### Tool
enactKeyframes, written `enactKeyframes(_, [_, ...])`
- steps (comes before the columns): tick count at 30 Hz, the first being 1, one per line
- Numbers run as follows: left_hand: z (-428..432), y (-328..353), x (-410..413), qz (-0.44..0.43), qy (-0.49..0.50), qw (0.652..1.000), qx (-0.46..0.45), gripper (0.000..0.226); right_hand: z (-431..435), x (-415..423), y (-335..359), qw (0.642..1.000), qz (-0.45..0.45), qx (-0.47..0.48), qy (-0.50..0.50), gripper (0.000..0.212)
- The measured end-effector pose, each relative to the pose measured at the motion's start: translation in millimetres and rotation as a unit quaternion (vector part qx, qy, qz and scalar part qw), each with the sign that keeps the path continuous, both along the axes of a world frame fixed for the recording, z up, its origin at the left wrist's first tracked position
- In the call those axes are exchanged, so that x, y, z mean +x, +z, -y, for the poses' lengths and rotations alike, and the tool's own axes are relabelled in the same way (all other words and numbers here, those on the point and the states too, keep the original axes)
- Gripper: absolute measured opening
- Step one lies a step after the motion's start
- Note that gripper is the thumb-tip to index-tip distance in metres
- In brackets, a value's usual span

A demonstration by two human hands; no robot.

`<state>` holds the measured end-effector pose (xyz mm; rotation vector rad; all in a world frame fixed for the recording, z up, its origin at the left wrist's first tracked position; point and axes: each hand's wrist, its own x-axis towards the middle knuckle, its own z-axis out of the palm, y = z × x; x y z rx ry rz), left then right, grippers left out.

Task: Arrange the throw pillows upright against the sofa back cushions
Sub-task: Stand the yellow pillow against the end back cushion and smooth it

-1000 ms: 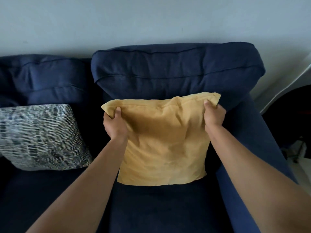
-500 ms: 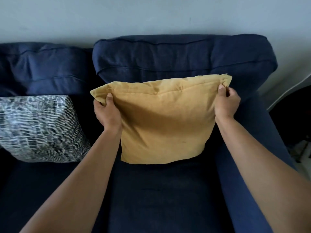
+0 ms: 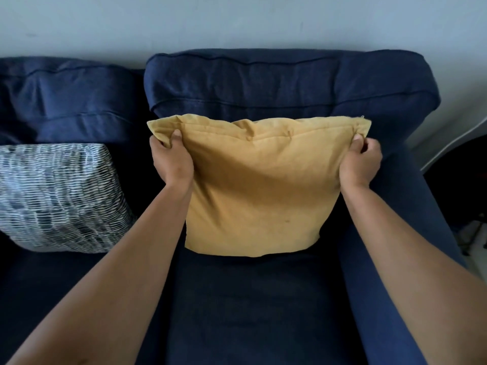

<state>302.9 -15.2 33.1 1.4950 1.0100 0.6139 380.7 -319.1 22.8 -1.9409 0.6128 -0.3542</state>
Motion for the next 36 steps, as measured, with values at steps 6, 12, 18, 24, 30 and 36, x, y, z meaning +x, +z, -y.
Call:
enactKeyframes(6, [30,11,-31,0.008,0.039,0.975,0.218,0.077,-21,-23,5,0.977,0.127,-0.169,-0.012,0.055])
enactKeyframes(12, [96,-21,-53,0.040,-0.188,0.816,0.545,0.057,-78,-73,-24,0.819,0.250,-0.414,0.309,0.054])
enactKeyframes(18, [35,-86,-10,-0.216,-0.372,0.652,0.624,0.067,-57,-30,-60,0.703,0.105,-0.584,0.392,0.059])
enactKeyframes(24, [8,-73,45,-0.243,-0.327,0.681,0.609,0.066,-23,20,-47,0.824,-0.039,-0.510,0.243,0.063])
enactKeyframes(30, [-10,-77,45,-0.258,-0.323,0.671,0.616,0.064,-79,-24,-37,0.723,0.139,-0.555,0.387,0.065])
enactKeyframes(36, [-18,-67,55,-0.269,-0.326,0.687,0.591,0.062,-30,31,-50,0.773,0.002,-0.545,0.326,0.061])
